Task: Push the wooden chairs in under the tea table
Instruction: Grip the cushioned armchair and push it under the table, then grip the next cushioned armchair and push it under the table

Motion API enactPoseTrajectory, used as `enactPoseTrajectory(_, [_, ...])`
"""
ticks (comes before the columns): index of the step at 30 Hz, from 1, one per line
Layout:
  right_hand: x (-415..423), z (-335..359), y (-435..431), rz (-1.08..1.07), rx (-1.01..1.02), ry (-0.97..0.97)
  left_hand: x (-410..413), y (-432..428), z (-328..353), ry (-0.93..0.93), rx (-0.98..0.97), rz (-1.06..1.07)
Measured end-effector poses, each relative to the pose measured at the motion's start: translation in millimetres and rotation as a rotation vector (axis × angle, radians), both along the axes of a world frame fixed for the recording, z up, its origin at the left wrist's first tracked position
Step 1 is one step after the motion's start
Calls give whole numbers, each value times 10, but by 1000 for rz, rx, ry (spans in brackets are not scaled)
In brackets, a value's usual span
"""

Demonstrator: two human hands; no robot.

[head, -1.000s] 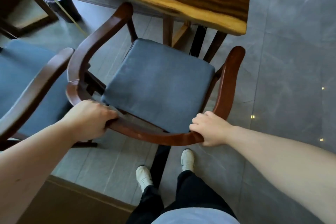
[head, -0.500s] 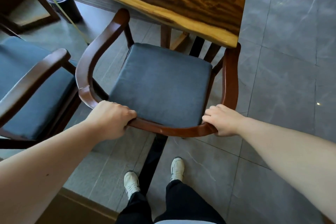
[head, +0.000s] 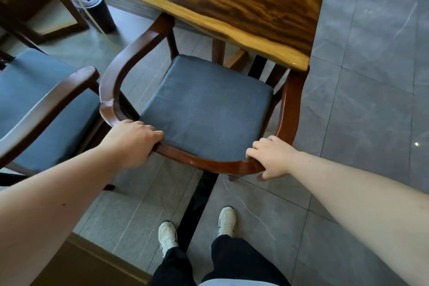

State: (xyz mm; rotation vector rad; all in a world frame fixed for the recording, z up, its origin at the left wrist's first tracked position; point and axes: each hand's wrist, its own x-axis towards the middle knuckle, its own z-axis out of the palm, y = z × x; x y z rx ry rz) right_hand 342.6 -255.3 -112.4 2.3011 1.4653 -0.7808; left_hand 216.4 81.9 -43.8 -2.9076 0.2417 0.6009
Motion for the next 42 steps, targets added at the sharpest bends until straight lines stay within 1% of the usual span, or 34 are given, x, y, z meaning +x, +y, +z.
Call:
enactPoseTrajectory(2, [-19, 146, 148, -10, 26, 88, -70, 5, 43, -27, 5, 16])
enactPoseTrajectory(4, [-57, 336, 354, 23, 140, 100, -185, 18, 135, -87, 6, 26])
enactPoseTrajectory(7, [-135, 642, 713, 97, 316, 59, -488, 74, 388, -186, 65, 136])
enactPoseTrajectory(10, [-176, 867, 1112, 173, 437, 25, -842, 167, 630, -259, 104, 271])
enactPoseTrajectory(14, [-228, 1155, 1805, 297, 561, -20, -1284, 346, 947, -286, 185, 447])
enactPoseTrajectory(18, [-378, 1357, 2425, 398, 619, -58, -1655, 605, 1102, -304, 218, 589])
enactPoseTrajectory(23, [-613, 1424, 3134, 491, 623, -72, -2024, 1103, 1068, -297, 248, 709])
enactPoseTrajectory(25, [-709, 1409, 3448, 500, 629, -81, -2197, 1409, 994, -292, 250, 751])
enactPoseTrajectory(28, [-806, 1325, 3862, 490, 586, -69, -2398, 1888, 872, -268, 239, 796])
enactPoseTrajectory(34, [-993, 1099, 4636, 504, 454, -59, -2745, 2699, 685, -200, 188, 840])
enactPoseTrajectory(42, [-1366, 742, 5624, 597, 366, 16, -3026, 3490, 515, -153, 205, 820])
